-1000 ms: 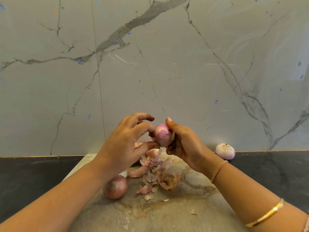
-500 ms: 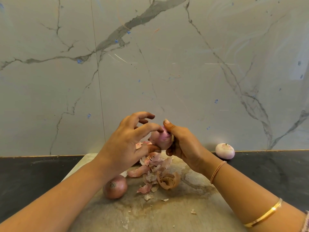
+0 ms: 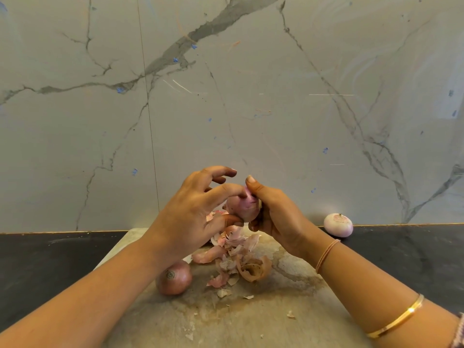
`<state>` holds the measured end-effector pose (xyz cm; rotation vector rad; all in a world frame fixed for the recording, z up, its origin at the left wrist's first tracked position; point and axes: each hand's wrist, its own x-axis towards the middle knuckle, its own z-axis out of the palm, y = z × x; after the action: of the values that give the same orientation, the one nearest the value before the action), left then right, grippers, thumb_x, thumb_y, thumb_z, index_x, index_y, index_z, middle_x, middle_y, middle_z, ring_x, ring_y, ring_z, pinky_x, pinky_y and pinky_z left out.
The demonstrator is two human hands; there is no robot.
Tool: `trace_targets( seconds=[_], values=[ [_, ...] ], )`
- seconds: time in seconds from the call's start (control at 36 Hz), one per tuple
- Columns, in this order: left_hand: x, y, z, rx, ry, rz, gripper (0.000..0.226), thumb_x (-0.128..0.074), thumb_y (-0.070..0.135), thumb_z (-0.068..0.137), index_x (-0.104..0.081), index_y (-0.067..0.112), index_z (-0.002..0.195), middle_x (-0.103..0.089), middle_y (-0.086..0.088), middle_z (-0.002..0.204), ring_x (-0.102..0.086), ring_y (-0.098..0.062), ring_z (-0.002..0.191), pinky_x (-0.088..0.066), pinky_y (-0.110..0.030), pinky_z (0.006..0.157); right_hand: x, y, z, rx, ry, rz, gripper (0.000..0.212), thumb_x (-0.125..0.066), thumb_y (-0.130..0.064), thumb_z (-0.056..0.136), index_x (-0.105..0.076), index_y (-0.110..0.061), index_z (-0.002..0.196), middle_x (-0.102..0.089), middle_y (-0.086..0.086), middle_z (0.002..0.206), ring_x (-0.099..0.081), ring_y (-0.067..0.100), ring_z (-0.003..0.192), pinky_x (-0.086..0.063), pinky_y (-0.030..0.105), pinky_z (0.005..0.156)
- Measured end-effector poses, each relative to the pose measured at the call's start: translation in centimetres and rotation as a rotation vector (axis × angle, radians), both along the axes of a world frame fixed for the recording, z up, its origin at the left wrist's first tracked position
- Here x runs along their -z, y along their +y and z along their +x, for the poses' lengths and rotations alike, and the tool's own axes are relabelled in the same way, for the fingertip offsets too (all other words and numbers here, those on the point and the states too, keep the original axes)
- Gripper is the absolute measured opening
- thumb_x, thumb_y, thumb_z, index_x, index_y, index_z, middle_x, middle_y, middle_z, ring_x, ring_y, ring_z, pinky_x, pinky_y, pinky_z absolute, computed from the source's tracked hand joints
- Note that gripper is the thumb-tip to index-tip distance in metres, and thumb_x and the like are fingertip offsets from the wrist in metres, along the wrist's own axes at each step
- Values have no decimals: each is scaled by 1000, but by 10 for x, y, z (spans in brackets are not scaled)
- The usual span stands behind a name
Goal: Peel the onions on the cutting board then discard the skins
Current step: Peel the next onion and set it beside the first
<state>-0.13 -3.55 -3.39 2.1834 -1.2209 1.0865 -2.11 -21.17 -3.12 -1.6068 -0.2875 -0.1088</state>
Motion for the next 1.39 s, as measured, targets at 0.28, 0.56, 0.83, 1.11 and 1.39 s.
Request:
trace_targets(
  seconds=[0.28,0.56,0.83,1.11,1.39],
  values=[
    [1,1,2,-23,33,-117,29,-55,54,81,-56,31,99,-53,8,114,-49,-6,106,-39,-12,82,1,-1,2,7,5,85,47,-40,-47,99,-64,-7,98,-57,16,90,-47,22,73,-42,25,61],
    [-2,-5,-5,54,321,-349,11,-63,36,82,-58,31,90,-60,15,89,-60,1,88,-48,-10,68,0,2,1,-6,-78,-19,21,-49,-29,99,-55,-17,114,-61,13,115,-62,28,99,-53,29,77],
    [2,-5,0,-23,339,-291,21,-56,10,92,-51,29,84,-56,10,102,-52,-1,96,-45,-11,79,1,1,3,-16,-98,-28,24,-54,-26,97,-54,-15,118,-59,10,113,-62,31,101,-54,30,78],
    [2,4,10,-196,404,-422,8,-53,18,95,-52,23,90,-53,10,95,-54,-6,89,-43,-16,67,1,-1,6,-40,-93,63,40,-52,-34,69,-53,-19,107,-55,7,111,-57,25,92,-50,26,64],
    [1,3,2,120,360,-79,40,-58,51,77,-46,49,115,-44,20,118,-50,-2,106,-44,-13,88,2,0,6,-27,-132,-26,32,-48,-35,70,-52,-19,99,-55,9,105,-55,25,87,-48,25,63]
  ],
)
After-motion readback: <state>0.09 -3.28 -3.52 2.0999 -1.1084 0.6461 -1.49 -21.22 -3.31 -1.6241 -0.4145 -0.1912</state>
